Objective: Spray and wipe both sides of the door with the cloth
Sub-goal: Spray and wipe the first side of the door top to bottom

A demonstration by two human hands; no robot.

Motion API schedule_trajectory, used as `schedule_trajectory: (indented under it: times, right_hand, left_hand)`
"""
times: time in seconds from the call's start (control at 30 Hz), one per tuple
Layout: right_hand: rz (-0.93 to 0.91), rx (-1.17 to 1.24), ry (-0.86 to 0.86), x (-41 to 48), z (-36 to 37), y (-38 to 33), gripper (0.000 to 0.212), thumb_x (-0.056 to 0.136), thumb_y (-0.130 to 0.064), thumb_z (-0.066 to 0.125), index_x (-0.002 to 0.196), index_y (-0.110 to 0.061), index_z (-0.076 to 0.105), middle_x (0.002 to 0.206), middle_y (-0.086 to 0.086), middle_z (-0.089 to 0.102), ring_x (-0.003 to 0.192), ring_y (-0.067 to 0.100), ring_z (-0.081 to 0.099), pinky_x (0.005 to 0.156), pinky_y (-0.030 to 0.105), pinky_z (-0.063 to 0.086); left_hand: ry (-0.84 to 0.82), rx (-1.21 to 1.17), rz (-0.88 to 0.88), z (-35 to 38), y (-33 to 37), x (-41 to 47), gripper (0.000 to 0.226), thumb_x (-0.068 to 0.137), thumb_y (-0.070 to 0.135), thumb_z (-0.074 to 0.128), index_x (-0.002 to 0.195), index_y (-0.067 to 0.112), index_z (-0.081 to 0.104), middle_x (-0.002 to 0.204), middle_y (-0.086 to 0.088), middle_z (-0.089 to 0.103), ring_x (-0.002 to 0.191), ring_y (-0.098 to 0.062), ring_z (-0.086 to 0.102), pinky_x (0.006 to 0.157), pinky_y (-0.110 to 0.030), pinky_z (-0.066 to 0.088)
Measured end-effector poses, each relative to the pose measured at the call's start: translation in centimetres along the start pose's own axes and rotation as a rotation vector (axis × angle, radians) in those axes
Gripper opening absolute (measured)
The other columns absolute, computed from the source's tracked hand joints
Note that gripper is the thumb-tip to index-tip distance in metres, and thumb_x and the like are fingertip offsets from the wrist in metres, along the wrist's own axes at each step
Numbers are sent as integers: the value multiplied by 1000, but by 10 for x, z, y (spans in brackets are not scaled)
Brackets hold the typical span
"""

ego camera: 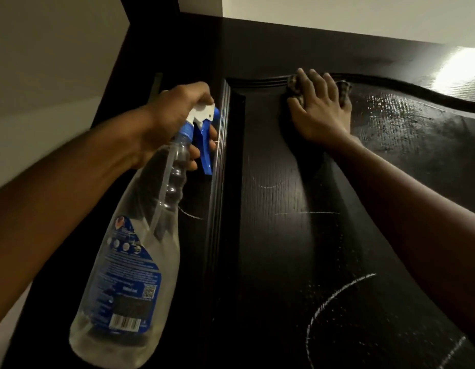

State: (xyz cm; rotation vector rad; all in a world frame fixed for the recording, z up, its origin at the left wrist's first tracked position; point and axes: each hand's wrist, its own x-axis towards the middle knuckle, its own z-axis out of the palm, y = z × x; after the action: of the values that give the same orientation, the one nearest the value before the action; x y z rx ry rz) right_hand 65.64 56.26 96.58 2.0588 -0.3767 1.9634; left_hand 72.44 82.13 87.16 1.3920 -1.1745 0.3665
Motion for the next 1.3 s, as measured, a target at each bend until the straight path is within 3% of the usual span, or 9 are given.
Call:
schedule_trajectory:
  times: [0.17,0.33,0.4,0.6,0.67,0.87,0.93,1.1,1.3]
  right_hand:
    - [-395,-55,-65,-34,18,-66,69,95,-57,25,161,-38,15,170,-7,12,157,15,0,123,57,10]
    - [-703,-113,-125,-100,10,-15,68,96,-53,35,160,-38,18,169,-9,17,156,13,4,120,46,15]
    - [-600,-144,-110,-93,-3,22,71,92,-54,34,160,-40,16,169,-9,16,156,14,6,122,52,17]
    - [114,-73,-14,-47,-12,38,70,97,-57,27,161,-40,5,170,-8,2,156,15,-5,123,57,4]
    - [67,-71,-9,-67,0,9,70,97,-56,26,161,-38,5,170,-8,1,156,15,-6,124,57,2]
    - [-786,-196,-158,-152,5,2,73,93,-48,42,161,-33,20,169,-5,18,157,17,10,121,49,20]
    - [-729,-211,-153,-131,0,15,74,92,-49,42,160,-36,17,169,-6,16,157,17,10,121,52,22]
    - [27,-13,10,-99,12,-18,72,92,-59,23,161,-41,8,170,-11,5,156,11,-6,124,55,3]
    - [-286,-52,-58,-137,25,-51,70,96,-56,23,161,-37,7,170,-7,5,156,14,-4,123,56,6]
  left_hand:
    - [-6,-38,-46,-13,-8,-5,47,95,47,44,87,5,65,84,-15,69,39,-12,50,39,-21,45]
    - [-24,-102,-32,-14,-10,-10,44,96,45,42,87,7,62,86,-13,66,37,-11,48,38,-21,44]
    - [-45,-113,-33,-13,-11,-12,44,96,45,42,84,7,62,83,-12,66,36,-11,48,37,-21,44]
    - [-78,-139,-25,-14,-17,-16,45,97,45,41,87,6,61,85,-12,65,37,-10,48,39,-19,44]
    - [-78,-147,-14,-15,-20,-18,45,97,45,41,86,7,61,84,-11,64,36,-10,48,38,-20,43]
    - [-122,-155,-17,-11,-24,-27,41,98,42,40,83,9,59,78,-7,62,36,-9,48,38,-17,43]
    - [-120,-161,-20,-9,-26,-31,39,98,41,41,84,9,60,76,-6,62,36,-9,49,37,-18,42]
    - [-80,-126,-49,-9,-38,-37,45,98,43,42,95,3,64,86,-13,66,37,-11,50,38,-20,44]
    - [-41,-37,-74,-5,-44,-48,47,98,43,43,98,2,66,90,-15,68,40,-13,51,40,-22,46]
